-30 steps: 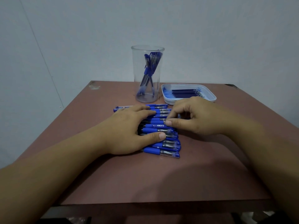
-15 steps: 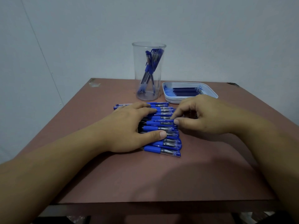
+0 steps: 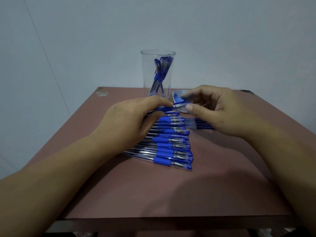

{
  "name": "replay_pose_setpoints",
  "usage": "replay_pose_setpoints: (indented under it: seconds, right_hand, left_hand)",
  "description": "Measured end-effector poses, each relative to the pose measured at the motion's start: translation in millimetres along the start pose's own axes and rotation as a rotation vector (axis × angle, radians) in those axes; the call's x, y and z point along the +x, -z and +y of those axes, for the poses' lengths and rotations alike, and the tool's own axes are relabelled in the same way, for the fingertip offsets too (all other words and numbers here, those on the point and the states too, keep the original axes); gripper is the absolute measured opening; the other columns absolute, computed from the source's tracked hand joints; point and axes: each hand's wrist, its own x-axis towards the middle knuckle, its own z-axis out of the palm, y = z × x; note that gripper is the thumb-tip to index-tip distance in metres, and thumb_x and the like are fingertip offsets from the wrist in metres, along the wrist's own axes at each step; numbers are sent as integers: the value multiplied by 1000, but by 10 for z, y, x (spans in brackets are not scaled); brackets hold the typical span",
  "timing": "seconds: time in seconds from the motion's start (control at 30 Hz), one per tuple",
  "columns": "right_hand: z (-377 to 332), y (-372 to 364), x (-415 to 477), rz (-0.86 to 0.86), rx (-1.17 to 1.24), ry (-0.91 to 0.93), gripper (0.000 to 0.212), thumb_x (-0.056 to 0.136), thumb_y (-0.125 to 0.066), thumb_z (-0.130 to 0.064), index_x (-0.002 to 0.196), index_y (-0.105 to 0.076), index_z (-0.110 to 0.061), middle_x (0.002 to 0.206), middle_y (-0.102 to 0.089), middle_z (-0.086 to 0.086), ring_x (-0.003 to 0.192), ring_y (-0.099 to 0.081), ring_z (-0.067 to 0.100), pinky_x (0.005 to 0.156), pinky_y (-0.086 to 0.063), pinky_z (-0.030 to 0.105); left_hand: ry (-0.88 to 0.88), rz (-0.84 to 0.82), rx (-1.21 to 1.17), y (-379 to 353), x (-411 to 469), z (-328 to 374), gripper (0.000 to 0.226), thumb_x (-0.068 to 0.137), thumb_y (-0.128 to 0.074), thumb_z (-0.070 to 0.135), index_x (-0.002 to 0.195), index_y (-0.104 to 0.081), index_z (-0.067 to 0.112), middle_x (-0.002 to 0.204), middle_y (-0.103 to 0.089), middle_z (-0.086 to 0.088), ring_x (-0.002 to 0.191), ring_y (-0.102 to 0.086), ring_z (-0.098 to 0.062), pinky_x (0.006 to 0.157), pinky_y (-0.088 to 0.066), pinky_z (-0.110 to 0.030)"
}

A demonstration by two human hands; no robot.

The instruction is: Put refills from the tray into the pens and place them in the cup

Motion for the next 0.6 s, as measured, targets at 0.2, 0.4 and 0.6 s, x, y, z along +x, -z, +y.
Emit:
replay_pose_setpoints:
  seconds: [0.2, 0.4, 0.6]
  right_hand:
    - [-19, -64, 10, 65, -28, 124, 18, 86, -71, -19, 93, -66, -34, 80, -69, -19, 74, -64, 4, 67, -50, 15]
    - [-38, -116, 3, 40, -24, 135, 9, 85, -70, -27, 89, -66, -34, 80, -69, -5, 71, -62, 12, 66, -52, 22]
    - [-16, -119, 15, 56, -88, 167, 20, 86, -71, -19, 84, -62, -37, 79, -67, -15, 74, -63, 0, 66, -47, 11]
  left_hand:
    - [25, 1, 7, 10, 6, 32, 27, 95, -48, 39, 120, -57, 35, 98, -66, 18, 77, -61, -3, 65, -47, -20]
    - [23, 63, -55, -56, 33, -16, 28, 91, -55, 46, 112, -65, 30, 98, -65, 20, 81, -52, 6, 72, -45, -16]
    - [46, 58, -60, -83, 35, -15, 25, 93, -52, 43, 112, -65, 33, 95, -54, 28, 82, -49, 12, 71, -40, -8]
